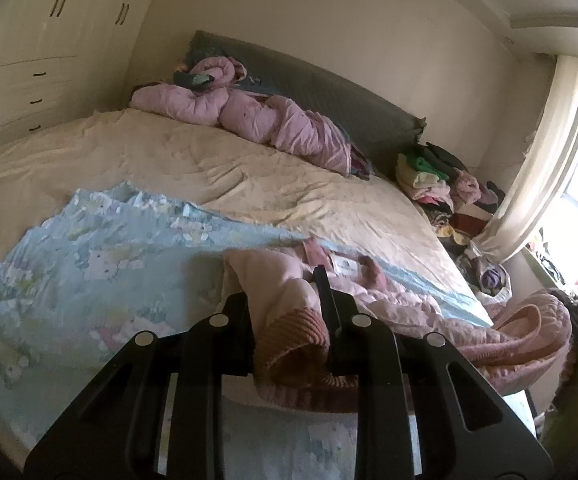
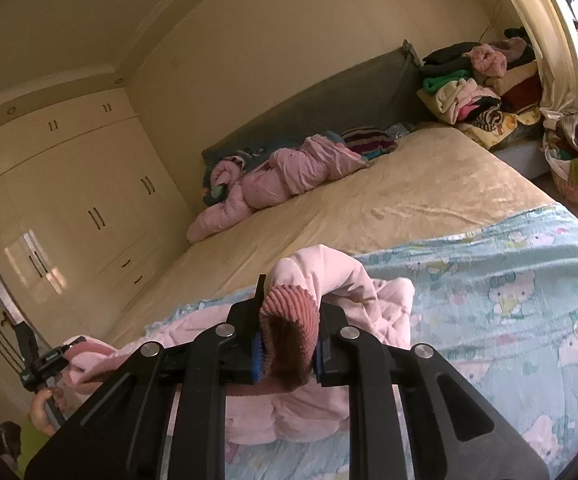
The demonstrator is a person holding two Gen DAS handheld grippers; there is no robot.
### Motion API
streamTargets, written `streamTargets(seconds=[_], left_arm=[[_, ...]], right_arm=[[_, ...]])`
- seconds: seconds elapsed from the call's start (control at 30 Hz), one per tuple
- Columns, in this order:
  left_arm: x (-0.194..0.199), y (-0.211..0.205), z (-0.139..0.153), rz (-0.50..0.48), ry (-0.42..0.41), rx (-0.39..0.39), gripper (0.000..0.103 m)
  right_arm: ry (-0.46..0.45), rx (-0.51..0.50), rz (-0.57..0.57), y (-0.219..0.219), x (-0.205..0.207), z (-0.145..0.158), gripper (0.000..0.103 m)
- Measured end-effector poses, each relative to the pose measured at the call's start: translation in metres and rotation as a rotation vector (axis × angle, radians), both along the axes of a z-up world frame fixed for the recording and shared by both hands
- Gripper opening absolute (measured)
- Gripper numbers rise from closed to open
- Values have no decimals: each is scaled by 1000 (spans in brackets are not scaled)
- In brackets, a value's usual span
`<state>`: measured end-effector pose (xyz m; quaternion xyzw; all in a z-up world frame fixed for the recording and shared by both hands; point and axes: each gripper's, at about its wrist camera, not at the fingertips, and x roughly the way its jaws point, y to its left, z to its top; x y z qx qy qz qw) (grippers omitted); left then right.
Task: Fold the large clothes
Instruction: 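Lift the hem with both tools and fold it over toward the collar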
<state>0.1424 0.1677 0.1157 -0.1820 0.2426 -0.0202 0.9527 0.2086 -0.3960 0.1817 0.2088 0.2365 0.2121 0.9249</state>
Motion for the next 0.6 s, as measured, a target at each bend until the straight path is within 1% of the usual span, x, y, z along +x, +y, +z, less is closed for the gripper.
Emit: streamTargets(seconds=[0.33, 0.43, 0.6], left_arm=[[56, -1, -7, 28, 14, 44, 16], [70, -3, -13, 33, 22, 66, 16], [92, 1, -27, 36, 46, 68, 17]], right_arm=[[23, 8, -44, 3, 62, -16, 16], [44, 8, -59, 3, 82, -27, 16], [77, 1, -72, 5, 107, -44, 16]])
